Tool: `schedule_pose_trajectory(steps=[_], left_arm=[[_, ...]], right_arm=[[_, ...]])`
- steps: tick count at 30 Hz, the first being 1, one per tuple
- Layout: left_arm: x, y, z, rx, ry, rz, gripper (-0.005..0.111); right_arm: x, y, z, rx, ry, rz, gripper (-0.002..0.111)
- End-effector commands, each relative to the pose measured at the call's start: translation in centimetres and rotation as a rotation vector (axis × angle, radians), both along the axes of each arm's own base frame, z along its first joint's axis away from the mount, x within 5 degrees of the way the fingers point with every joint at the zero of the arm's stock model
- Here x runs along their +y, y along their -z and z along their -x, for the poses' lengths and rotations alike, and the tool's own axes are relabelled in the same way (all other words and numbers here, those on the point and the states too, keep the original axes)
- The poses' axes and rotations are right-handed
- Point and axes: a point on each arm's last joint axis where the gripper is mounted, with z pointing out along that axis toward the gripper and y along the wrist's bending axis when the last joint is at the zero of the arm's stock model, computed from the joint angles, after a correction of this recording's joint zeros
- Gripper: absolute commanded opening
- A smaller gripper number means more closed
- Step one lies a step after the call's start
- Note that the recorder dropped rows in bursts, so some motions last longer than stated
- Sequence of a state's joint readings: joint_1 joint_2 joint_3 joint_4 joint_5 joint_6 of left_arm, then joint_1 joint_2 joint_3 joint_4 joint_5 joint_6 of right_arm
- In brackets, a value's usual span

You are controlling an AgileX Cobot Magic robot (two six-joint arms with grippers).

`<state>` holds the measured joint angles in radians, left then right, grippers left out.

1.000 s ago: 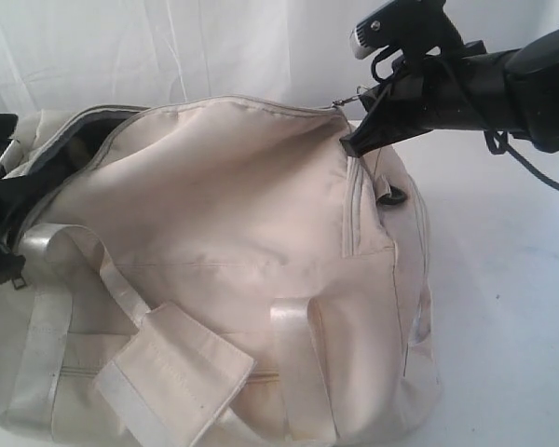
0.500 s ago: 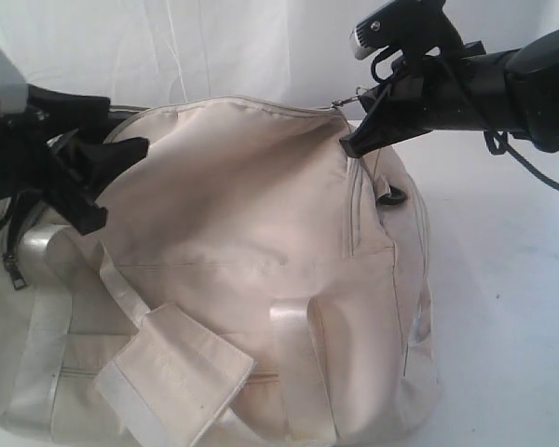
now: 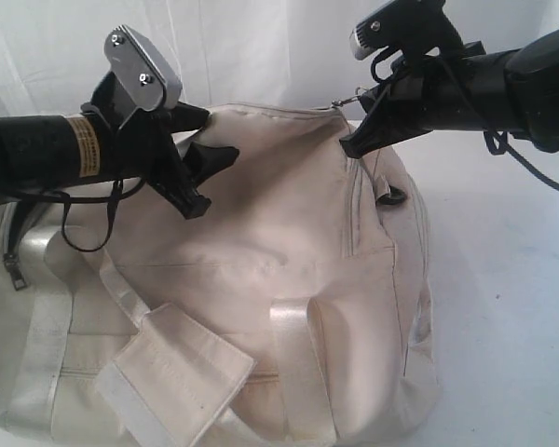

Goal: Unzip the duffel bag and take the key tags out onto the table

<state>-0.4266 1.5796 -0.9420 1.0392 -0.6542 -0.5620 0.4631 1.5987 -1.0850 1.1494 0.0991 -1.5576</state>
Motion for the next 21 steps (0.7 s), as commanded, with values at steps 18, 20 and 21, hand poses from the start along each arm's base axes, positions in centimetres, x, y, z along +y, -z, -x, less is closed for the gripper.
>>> schedule_pose_trajectory(steps=[18, 20, 21], left_arm=[[-0.3, -0.4, -2.2, 0.036, -0.111, 0.03, 0.0], [-0.2, -0.5, -2.3, 0.058, -0.139, 0.072, 0.0], [-0.1, -0.5, -2.4, 0.069, -0.155, 0.095, 0.0]], right_arm=[[-0.6, -0.8, -0.4, -0.058, 0.026, 0.031, 0.0], [-0.8, -0.8, -0.6, -0.083, 0.039, 0.06, 0.0], [-0.9, -0.7, -0.7, -0.094, 0.053, 0.068, 0.0]])
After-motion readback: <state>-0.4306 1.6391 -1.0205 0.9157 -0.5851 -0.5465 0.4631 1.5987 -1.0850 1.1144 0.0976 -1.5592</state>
